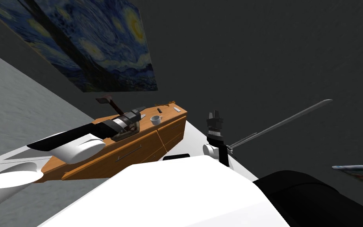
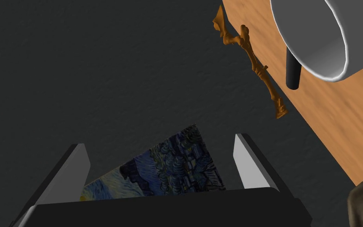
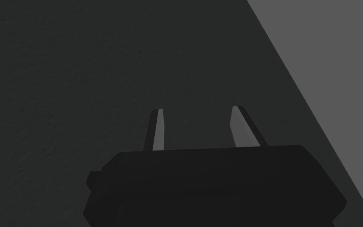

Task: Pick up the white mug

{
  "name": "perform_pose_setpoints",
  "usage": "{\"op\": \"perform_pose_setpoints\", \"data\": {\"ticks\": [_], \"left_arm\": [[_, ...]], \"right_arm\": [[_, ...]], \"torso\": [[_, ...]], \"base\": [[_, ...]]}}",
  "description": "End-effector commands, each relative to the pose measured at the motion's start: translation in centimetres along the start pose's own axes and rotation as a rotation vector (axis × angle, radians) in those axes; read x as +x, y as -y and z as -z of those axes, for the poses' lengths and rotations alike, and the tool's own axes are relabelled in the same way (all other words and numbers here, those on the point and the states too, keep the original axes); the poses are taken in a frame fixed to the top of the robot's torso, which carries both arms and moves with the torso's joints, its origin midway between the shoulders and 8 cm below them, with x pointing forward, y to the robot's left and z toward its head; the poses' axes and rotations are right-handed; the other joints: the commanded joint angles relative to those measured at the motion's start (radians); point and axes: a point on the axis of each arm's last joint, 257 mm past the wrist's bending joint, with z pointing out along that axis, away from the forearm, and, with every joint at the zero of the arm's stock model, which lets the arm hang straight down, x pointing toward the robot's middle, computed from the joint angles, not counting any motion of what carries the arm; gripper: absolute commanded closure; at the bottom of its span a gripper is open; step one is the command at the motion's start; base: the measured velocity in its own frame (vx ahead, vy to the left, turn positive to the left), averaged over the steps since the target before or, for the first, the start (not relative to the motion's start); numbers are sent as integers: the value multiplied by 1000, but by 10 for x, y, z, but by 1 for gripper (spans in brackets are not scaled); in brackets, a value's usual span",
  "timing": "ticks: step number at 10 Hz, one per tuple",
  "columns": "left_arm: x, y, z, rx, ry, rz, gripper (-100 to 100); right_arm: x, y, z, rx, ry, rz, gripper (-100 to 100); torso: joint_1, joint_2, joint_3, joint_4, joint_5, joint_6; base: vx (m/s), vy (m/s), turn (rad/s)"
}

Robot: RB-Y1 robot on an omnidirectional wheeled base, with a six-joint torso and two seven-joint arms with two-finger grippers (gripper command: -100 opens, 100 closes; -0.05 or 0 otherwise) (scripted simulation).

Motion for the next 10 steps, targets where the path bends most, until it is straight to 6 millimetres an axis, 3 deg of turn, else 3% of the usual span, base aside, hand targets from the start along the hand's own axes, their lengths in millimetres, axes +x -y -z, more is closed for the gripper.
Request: {"op": "perform_pose_setpoints", "data": {"ticks": [1, 10], "left_arm": [[1, -8, -2, -51, -29, -4, -100], [-12, -54, 3, -350, -125, 31, -100]], "right_arm": [[0, 0, 0, 0, 0, 0, 0], [0, 0, 0, 0, 0, 0, 0]], "torso": [[0, 0, 0, 0, 0, 0], [0, 0, 0, 0, 0, -1]], "base": [[-12, 12, -109], [-7, 13, -111]]}}
